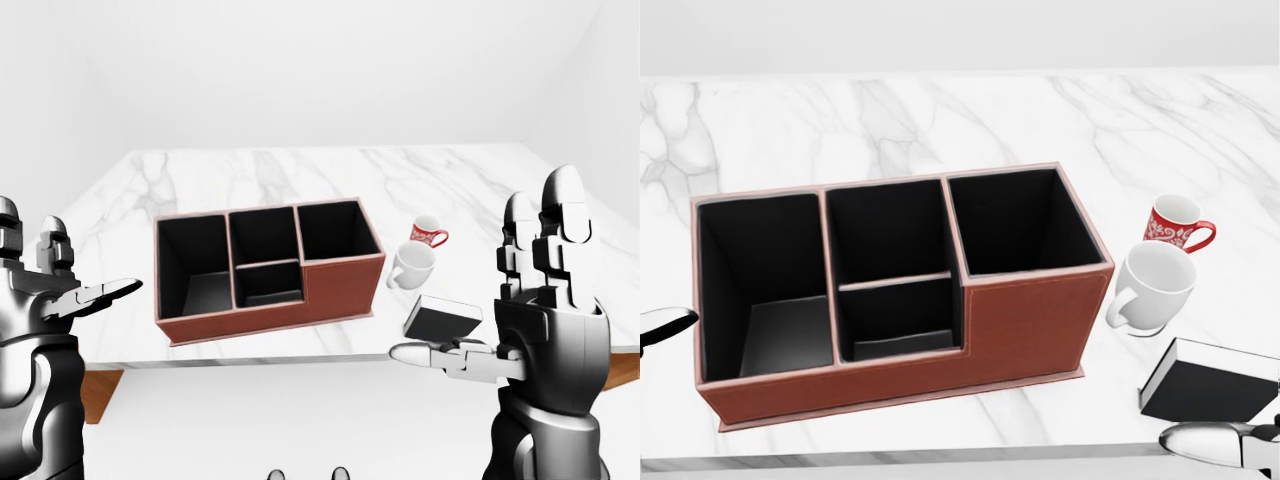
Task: Pick up the book and place it in the right compartment of the caddy.
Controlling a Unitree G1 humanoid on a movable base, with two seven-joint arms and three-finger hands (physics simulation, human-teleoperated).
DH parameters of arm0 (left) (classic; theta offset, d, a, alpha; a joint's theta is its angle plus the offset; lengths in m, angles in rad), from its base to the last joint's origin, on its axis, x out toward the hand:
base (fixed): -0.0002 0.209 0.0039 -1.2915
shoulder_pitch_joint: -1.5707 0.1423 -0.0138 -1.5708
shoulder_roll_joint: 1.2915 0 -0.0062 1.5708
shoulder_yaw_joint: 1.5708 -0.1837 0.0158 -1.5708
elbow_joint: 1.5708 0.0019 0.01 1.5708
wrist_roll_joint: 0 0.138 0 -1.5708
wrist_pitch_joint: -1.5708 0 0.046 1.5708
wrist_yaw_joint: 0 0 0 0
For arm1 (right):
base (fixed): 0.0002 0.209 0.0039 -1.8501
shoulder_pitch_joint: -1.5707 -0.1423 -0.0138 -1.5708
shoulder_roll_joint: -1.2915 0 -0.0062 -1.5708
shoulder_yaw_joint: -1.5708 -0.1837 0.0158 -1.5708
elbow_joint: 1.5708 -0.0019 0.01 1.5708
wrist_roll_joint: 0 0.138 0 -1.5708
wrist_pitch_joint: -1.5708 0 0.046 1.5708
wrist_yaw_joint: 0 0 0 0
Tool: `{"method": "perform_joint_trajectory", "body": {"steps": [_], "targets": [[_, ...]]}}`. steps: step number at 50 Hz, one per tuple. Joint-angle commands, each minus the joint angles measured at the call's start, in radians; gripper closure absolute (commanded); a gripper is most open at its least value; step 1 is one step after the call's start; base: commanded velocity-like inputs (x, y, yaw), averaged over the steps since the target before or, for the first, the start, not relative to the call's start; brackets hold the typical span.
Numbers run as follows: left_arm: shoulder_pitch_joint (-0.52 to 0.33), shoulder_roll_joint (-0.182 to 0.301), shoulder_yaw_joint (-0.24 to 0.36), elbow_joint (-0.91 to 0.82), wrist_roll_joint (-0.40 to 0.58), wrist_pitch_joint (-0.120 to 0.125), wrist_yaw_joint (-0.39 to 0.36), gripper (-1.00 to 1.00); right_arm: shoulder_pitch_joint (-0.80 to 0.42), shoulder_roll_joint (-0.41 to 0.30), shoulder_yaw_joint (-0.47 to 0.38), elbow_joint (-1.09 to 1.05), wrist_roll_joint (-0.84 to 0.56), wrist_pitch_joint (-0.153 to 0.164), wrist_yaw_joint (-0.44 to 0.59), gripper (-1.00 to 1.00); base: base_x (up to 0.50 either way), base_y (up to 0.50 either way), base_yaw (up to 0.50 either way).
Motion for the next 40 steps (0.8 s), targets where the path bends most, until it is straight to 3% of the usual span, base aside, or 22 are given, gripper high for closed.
{"method": "perform_joint_trajectory", "body": {"steps": [1,20,28,34,40], "targets": [[-0.003,0.001,0.001,0.007,0.001,0.0,0.0,-1.0,0.001,0.0,-0.006,-0.01,0.008,0.0,0.004,-1.0,0.31,0.0,0.0],[0.002,-0.001,0.0,-0.002,0.002,0.0,0.0,-1.0,0.006,0.01,-0.021,-0.009,0.016,0.0,-0.001,-1.0,0.31,0.0,0.0],[0.002,-0.001,0.0,-0.001,0.004,0.0,0.0,-1.0,0.005,-0.011,-0.009,0.001,-0.027,0.0,0.002,-1.0,0.0,0.0,0.0],[0.002,0.0,0.001,-0.009,0.004,0.0,0.002,-1.0,-0.017,-0.064,0.018,-0.012,-0.132,0.0,0.091,-1.0,0.0,0.0,0.0],[-0.001,0.001,0.003,-0.011,0.003,0.0,0.003,-1.0,-0.064,-0.147,-0.052,-0.075,-0.233,0.0,0.237,-1.0,0.0,0.0,0.0]]}}
